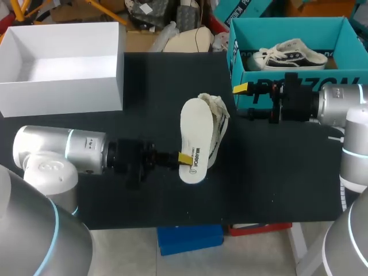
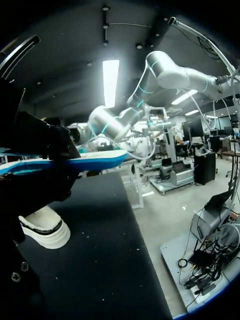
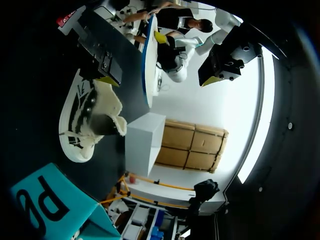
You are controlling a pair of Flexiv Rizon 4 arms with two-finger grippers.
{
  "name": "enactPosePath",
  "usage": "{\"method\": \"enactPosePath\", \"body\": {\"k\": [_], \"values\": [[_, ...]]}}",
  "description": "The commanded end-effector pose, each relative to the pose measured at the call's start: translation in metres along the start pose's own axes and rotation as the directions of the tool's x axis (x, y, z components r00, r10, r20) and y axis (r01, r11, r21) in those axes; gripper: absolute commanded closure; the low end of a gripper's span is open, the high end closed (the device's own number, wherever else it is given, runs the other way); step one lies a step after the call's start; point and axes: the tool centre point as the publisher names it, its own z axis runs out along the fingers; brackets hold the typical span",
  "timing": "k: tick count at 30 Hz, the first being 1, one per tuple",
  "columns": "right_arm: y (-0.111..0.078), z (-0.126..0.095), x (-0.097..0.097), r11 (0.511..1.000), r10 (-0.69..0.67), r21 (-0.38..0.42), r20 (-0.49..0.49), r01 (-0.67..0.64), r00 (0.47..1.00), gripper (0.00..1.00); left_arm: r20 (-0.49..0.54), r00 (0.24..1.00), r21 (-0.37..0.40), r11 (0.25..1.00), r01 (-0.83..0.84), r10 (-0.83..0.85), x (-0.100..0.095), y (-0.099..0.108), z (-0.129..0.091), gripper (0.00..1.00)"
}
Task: Take the shoe out of the shoebox, open the shoe tongue, remove and reinsert the insole, then place the shoe into the shoebox
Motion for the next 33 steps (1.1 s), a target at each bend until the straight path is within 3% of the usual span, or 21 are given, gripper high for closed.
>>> {"method": "enactPosePath", "body": {"k": [1,9,33], "values": [[-0.001,0.001,0.000,1.000,0.001,-0.004,0.002,-0.001,1.000,0.00,-0.001,1.000,0.028,1.000,-0.008,0.008,0.002,0.037,0.017,1.00],[-0.001,0.001,0.000,1.000,0.001,-0.004,0.002,-0.001,1.000,0.00,-0.011,1.000,0.002,1.000,-0.028,0.028,-0.004,0.059,0.018,1.00],[-0.001,0.001,0.000,1.000,0.001,-0.004,0.002,-0.001,1.000,0.00,-0.011,1.000,0.002,1.000,-0.028,0.028,-0.004,0.059,0.018,1.00]]}}
